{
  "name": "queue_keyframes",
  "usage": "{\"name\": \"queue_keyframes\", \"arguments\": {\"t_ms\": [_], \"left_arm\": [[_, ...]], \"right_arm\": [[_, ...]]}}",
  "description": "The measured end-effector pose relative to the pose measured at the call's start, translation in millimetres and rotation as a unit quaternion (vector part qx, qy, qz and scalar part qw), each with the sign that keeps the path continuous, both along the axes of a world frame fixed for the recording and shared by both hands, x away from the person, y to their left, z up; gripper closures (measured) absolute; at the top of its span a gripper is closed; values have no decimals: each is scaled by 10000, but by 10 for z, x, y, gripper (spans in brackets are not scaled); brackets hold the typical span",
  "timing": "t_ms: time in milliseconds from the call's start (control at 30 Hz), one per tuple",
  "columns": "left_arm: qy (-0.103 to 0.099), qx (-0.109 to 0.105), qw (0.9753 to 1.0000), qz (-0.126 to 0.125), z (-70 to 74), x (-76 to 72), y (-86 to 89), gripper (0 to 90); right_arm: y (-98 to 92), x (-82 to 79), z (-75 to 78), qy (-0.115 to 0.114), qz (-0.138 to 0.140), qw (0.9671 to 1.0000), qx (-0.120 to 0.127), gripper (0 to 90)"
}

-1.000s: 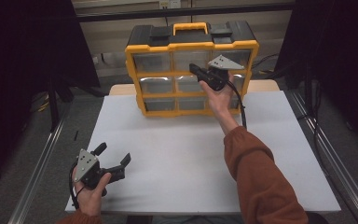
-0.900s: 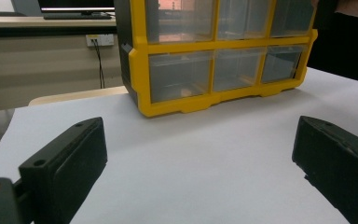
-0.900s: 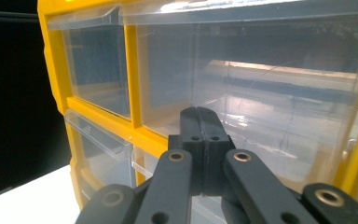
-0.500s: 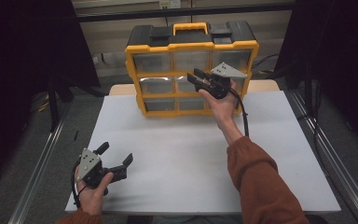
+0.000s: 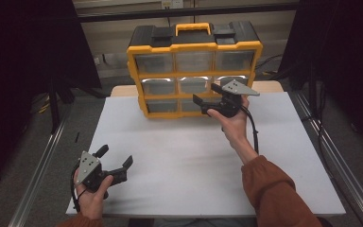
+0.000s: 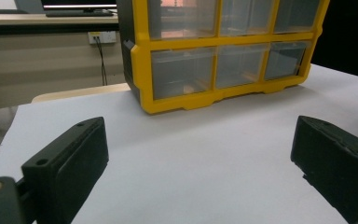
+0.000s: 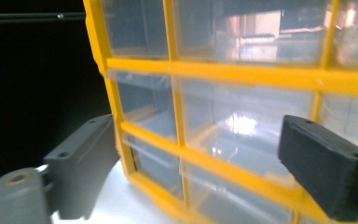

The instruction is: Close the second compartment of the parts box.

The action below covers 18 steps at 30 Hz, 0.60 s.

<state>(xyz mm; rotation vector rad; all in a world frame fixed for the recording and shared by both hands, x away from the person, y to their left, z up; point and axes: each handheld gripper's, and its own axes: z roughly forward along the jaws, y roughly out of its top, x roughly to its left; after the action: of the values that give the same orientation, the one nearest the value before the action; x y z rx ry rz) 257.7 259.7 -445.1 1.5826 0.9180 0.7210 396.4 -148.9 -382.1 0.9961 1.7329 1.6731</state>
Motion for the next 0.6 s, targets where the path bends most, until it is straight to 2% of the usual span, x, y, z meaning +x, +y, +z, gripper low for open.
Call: {"name": "queue_keyframes", "arguments": {"t_ms": [67,100,200,233,333,400,533,567,600], "left_arm": [[2,48,10000,39,-1,-3,13,41],[16,-9,10000,39,-3,-3,10,41],[14,-8,10000,66,-2,-11,10,41],[17,37,10000,64,-2,-12,15,41],[10,-14,10000,57,-7,-3,13,40],[23,20,10000,89,-7,-2,12,41],[85,60,9999,96,-11,-5,3,39],[58,128,9998,103,-8,-3,13,38],[68,98,9999,106,-10,-5,11,38]], "right_arm": [[-52,-62,-13,54,-8,10000,-34,73],[-74,-95,-11,47,-69,10000,-29,59],[-158,-177,-27,18,-222,9997,-110,11],[-183,-201,-38,9,-228,9996,-155,12],[-252,-274,-75,41,-360,9991,-216,22],[-306,-329,-102,33,-314,9994,-152,21],[-372,-432,-122,-6,-331,9993,-151,25],[-387,-462,-123,-11,-329,9993,-184,25],[-404,-493,-125,-36,-320,9993,-203,26]]}}
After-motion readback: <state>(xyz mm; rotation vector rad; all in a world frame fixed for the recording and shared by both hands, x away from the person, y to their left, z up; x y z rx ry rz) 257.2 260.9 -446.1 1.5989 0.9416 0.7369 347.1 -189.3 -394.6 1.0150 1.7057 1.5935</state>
